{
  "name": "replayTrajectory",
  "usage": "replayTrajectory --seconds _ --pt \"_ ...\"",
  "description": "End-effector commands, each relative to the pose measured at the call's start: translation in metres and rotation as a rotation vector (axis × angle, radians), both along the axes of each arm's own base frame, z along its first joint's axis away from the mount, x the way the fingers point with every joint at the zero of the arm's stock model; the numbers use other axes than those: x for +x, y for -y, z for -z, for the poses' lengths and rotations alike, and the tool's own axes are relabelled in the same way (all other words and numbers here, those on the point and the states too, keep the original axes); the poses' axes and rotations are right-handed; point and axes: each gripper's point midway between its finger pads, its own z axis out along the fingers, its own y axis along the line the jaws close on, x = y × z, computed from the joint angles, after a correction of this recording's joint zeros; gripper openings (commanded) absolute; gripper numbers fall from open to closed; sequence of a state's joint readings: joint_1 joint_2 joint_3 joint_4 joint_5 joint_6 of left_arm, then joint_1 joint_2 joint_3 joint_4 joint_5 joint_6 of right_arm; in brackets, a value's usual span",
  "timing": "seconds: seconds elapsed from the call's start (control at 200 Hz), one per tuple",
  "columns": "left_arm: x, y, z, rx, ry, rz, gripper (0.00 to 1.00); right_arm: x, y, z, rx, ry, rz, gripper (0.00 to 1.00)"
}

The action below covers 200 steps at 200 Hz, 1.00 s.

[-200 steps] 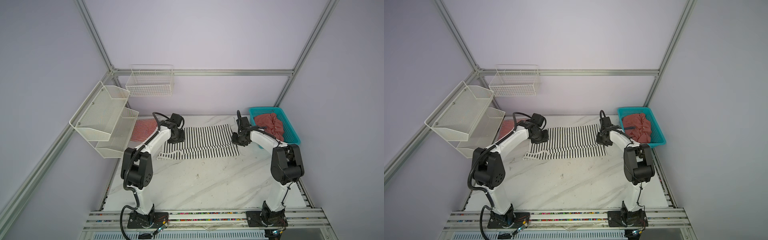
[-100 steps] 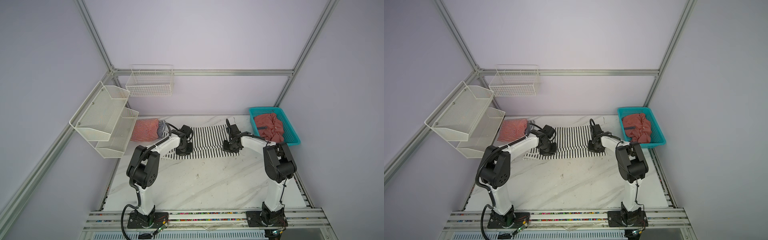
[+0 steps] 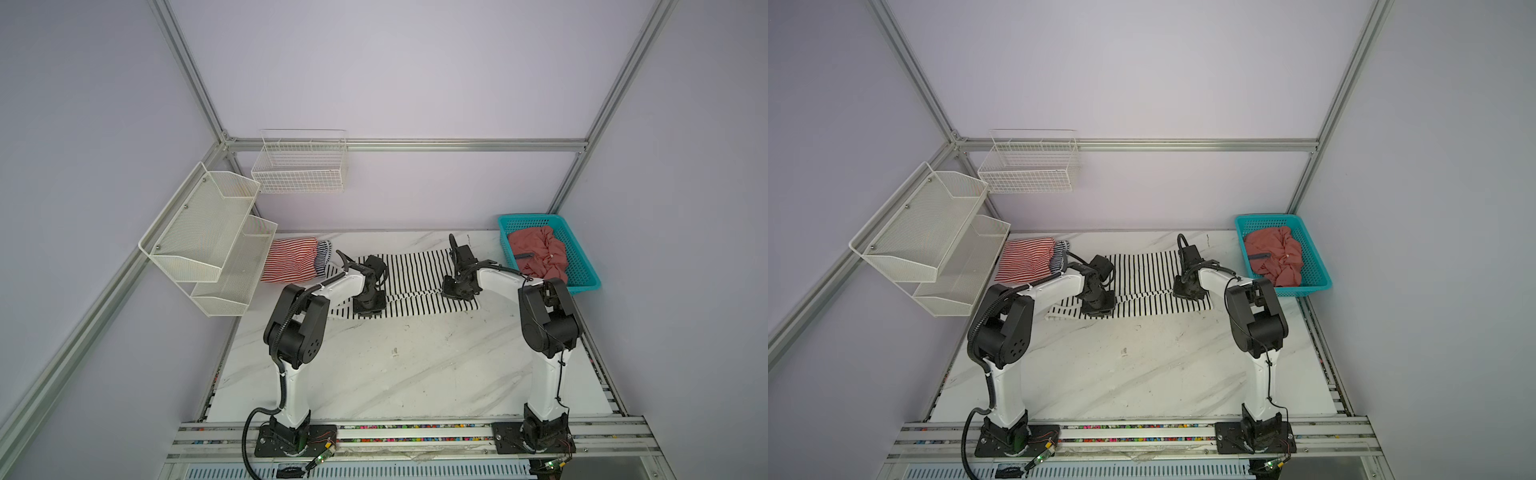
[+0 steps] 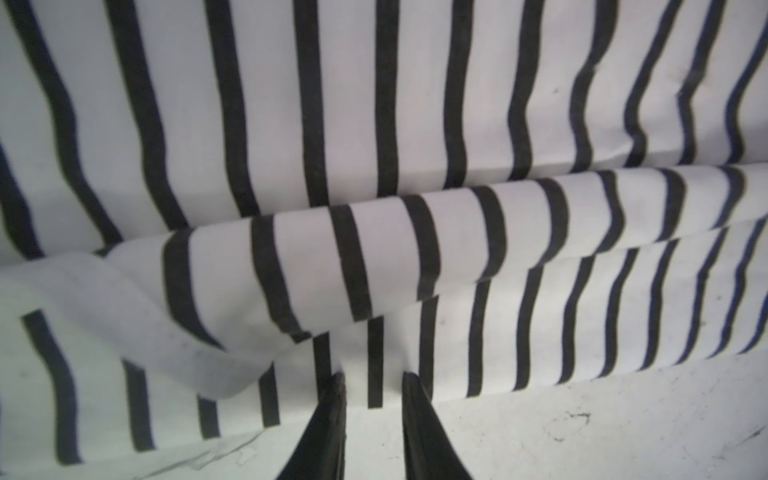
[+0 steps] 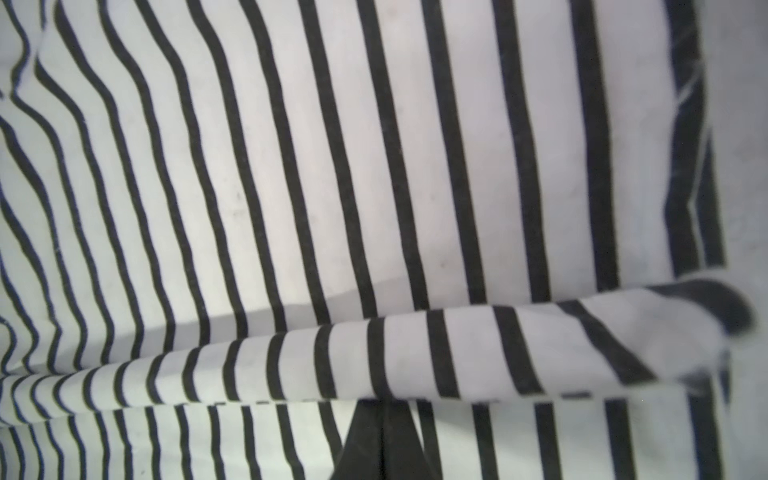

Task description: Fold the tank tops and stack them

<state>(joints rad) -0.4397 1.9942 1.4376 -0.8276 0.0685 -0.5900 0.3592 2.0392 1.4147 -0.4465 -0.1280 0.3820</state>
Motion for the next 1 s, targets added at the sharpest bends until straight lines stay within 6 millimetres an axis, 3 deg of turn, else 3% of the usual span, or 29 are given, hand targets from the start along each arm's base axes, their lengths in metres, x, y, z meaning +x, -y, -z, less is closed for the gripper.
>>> replayTrajectory --seconds 0.0,0.54,0.715,0.995 --pt "0.027 0.011 -0.032 -0.047 0.093 0.004 0.25 0.011 -0.002 0.004 0.001 0.007 0.020 0.05" --pt "0.042 0.007 -0.024 -0.029 0.082 0.000 0.27 0.047 -0.011 -0.008 0.023 0.054 0.053 0.05" --pt "0.057 -0.002 -0.023 -0.026 0.091 -0.036 0.27 0.058 -0.012 -0.007 0.032 0.062 0.059 0.05" --pt "0.095 -0.012 -0.043 -0.041 0.166 -0.088 0.28 0.074 -0.007 -0.011 0.044 0.081 0.080 0.05"
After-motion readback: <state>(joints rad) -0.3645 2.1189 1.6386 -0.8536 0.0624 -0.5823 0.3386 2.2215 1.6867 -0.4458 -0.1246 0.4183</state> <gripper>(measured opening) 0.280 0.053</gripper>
